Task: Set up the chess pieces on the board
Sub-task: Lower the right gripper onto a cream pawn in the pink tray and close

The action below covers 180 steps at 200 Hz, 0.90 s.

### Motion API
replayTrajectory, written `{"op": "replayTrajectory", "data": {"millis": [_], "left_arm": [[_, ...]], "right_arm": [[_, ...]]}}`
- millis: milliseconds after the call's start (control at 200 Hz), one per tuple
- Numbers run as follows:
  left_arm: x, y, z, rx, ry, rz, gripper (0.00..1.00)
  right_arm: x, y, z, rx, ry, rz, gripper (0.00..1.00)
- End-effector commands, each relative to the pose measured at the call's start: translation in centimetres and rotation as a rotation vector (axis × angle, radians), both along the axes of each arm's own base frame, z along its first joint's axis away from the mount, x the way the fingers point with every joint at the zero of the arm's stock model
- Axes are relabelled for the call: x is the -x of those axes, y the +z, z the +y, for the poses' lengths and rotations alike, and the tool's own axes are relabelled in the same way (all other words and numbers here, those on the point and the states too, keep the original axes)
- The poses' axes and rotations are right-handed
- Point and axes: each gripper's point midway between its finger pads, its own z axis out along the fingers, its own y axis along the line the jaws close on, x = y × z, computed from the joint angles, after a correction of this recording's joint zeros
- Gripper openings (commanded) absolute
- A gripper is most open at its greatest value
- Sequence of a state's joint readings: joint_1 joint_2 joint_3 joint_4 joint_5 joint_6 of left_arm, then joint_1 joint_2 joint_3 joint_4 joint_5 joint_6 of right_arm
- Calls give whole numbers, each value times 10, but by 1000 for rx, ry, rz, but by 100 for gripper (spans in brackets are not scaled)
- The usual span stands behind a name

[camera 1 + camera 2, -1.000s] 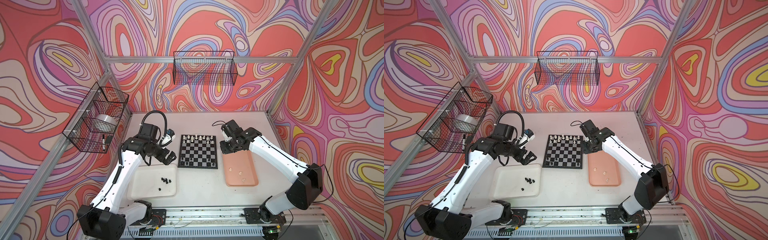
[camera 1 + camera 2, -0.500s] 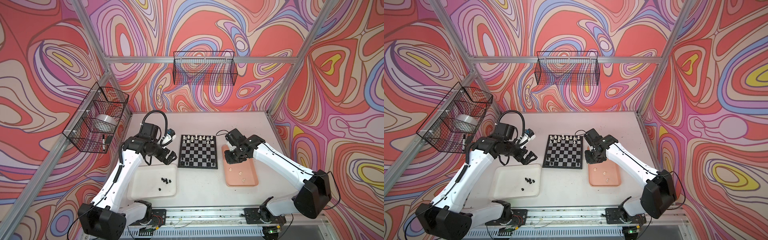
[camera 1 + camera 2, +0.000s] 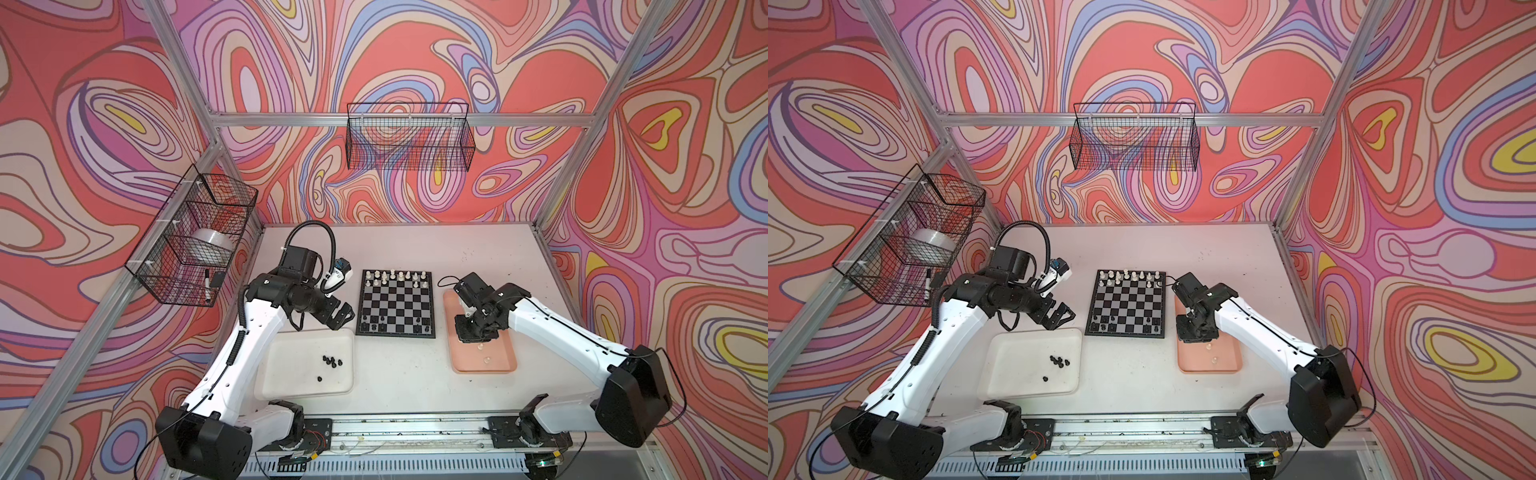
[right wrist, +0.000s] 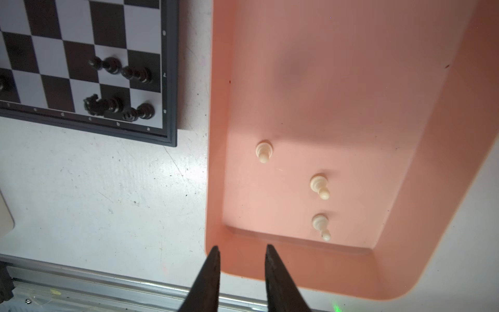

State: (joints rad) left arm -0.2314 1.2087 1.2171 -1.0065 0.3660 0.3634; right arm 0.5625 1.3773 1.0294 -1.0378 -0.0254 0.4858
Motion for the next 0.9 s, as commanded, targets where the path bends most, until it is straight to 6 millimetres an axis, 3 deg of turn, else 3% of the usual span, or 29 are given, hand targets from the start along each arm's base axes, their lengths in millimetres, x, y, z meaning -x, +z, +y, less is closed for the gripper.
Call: {"op": "replayTrajectory", "data": {"millis": [0,135,361,741,896], "left_arm": [[6,-3,-3,4,-19,30,99],[7,-3,-3,5,-17,31,99],[9,-3,-2,1,-18,29,99],[37,0,-23,109,-159,119,98],[36,2,-25,122,-162,113,98]], "right_arm": [[-8,-9,1,4,-39,-25,27],[-13,-18,-8,43,-54,-27,27],[-21,-33,-5,39,-58,-20,27],[-25,-56,-9,72,-60,11,27],[-27,-63,-13,92,-62,15,26]]}}
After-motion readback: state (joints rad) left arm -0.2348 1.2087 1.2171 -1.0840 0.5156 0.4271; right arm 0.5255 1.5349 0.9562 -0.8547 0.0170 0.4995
